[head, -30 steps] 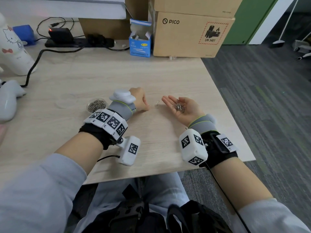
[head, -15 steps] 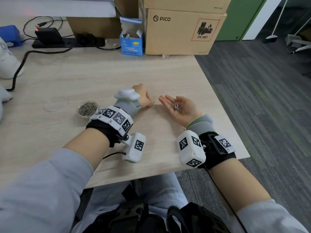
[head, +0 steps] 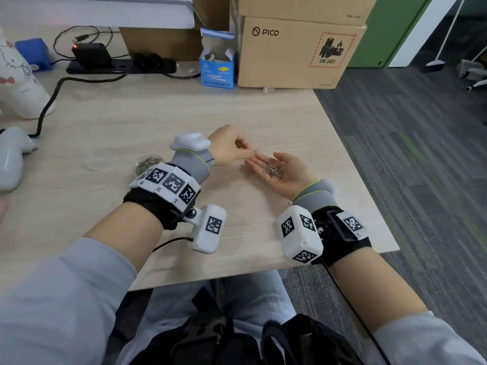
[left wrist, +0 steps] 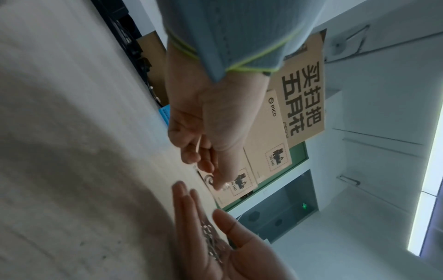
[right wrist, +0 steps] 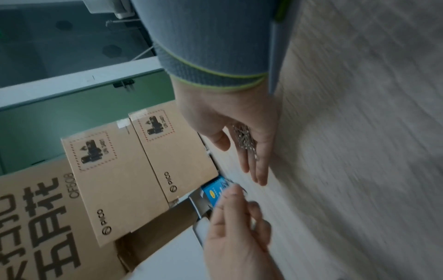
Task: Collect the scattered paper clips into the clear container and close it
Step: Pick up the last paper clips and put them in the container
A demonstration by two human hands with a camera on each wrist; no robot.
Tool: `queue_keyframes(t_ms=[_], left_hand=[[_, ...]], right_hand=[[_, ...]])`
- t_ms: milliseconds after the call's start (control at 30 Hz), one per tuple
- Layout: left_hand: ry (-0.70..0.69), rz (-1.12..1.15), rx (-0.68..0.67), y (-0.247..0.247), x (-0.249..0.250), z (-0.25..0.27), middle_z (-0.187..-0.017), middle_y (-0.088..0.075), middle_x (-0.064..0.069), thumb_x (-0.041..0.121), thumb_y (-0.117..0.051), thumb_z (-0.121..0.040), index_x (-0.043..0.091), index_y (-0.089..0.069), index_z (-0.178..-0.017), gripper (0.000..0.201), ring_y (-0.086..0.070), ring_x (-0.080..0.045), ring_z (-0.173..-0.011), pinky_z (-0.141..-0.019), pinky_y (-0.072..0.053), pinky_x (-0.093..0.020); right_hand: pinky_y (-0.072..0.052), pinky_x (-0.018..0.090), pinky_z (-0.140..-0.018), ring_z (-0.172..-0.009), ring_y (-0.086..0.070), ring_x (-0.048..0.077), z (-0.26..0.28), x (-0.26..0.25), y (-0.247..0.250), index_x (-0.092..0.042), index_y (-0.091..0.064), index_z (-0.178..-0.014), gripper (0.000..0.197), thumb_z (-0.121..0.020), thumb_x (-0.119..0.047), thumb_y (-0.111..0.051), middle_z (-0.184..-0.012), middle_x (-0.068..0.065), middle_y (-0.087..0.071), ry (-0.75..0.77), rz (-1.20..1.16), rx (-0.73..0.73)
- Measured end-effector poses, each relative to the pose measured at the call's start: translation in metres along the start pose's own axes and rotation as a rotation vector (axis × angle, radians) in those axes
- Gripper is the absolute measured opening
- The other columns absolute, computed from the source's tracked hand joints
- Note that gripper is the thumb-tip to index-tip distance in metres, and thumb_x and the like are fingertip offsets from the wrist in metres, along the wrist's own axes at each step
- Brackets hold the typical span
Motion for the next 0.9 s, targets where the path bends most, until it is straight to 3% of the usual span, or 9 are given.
queue_keyframes(t_ms=[133,200,300,400,500,600,733,800,900], left_hand=[[-0.097,0.036,-0.020,0.006,0.008,0.008,-0.060,-0.054,0.011,0.017,-0.072,-0.075,0.010,-0.071,-0.081,0.009,-0.049,0.010,-0.048,-0.054,-0.037,-0.006],[-0.103,0.044,0.000,0.012,0.002,0.013,-0.060,-0.054,0.011,0.016,-0.072,-0.074,0.010,-0.072,-0.082,0.010,-0.048,0.009,-0.049,-0.054,-0.036,-0.006],[-0.106,0.084,0.132,0.035,-0.013,0.026,-0.064,-0.059,0.006,0.018,-0.071,-0.077,0.010,-0.072,-0.082,0.009,-0.051,0.008,-0.053,-0.057,-0.036,-0.006],[-0.015,0.171,0.347,0.066,-0.047,0.044,-0.081,-0.065,-0.004,0.019,-0.055,-0.090,0.008,-0.071,-0.090,0.020,-0.055,0.006,-0.064,-0.068,-0.040,-0.008],[0.085,0.377,0.437,0.080,-0.074,0.060,-0.088,-0.064,-0.011,0.021,-0.038,-0.099,0.001,-0.068,-0.097,0.036,-0.058,-0.012,-0.081,-0.080,-0.047,-0.016],[0.227,0.568,0.453,0.086,-0.100,0.084,-0.098,-0.064,-0.010,0.029,-0.024,-0.102,-0.003,-0.064,-0.107,0.052,-0.058,-0.011,-0.079,-0.063,-0.041,-0.001],[0.303,0.737,0.408,0.076,-0.119,0.098,-0.088,-0.070,0.002,0.041,-0.015,-0.101,0.015,-0.069,-0.088,0.061,-0.062,-0.008,-0.084,-0.088,-0.040,-0.029],[0.328,0.827,0.434,0.069,-0.127,0.101,-0.077,-0.072,0.005,0.042,-0.017,-0.100,0.017,-0.069,-0.079,0.062,-0.064,-0.015,-0.088,-0.093,-0.042,-0.032],[0.369,0.824,0.493,0.063,-0.133,0.102,-0.089,-0.070,-0.010,0.042,-0.018,-0.100,0.014,-0.069,-0.083,0.061,-0.063,-0.023,-0.098,-0.102,-0.042,-0.037]], right_hand=[[-0.059,0.038,-0.059,-0.065,-0.069,0.042,-0.007,0.018,-0.020,0.013,-0.060,-0.086,0.041,-0.100,-0.012,-0.031,-0.076,0.029,-0.068,-0.058,0.155,-0.070],[-0.058,0.036,-0.057,-0.061,-0.070,0.039,-0.011,0.024,-0.030,0.010,-0.059,-0.089,0.038,-0.100,-0.011,-0.029,-0.072,0.024,-0.069,-0.061,0.178,-0.083],[-0.057,0.039,-0.075,-0.089,-0.067,0.042,-0.017,0.033,-0.043,0.015,-0.054,-0.092,0.037,-0.099,-0.009,-0.027,-0.079,0.031,-0.067,-0.060,0.108,-0.088],[-0.036,0.040,-0.108,-0.130,-0.041,0.042,-0.017,0.049,-0.060,0.020,-0.050,-0.094,0.038,-0.100,-0.008,-0.024,-0.124,0.035,-0.053,-0.084,0.053,-0.084],[-0.031,0.042,-0.112,-0.133,-0.037,0.042,-0.015,0.061,-0.077,0.020,-0.050,-0.095,0.038,-0.100,-0.008,-0.025,-0.142,0.031,-0.039,-0.097,0.074,-0.107],[-0.033,0.041,-0.111,-0.132,-0.038,0.044,-0.013,0.081,-0.100,0.019,-0.050,-0.097,0.037,-0.100,-0.010,-0.026,-0.140,0.034,-0.039,-0.125,0.149,-0.149],[-0.035,0.042,-0.111,-0.130,-0.041,0.045,-0.014,0.097,-0.117,0.019,-0.051,-0.098,0.037,-0.100,-0.012,-0.030,-0.137,0.036,-0.041,-0.145,0.216,-0.177],[-0.036,0.041,-0.110,-0.129,-0.043,0.043,-0.017,0.105,-0.123,0.018,-0.053,-0.096,0.038,-0.099,-0.014,-0.032,-0.136,0.035,-0.043,-0.149,0.270,-0.178],[-0.037,0.040,-0.110,-0.129,-0.045,0.039,-0.021,0.114,-0.127,0.016,-0.054,-0.095,0.040,-0.099,-0.018,-0.034,-0.129,0.034,-0.049,-0.146,0.350,-0.159]])
Point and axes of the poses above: each hand's wrist, its own z-axis away from the middle knuckle, its own y-axis out of the back of the hand, x = y × z, the point moved 4 cm from there along -z, towards the middle knuckle
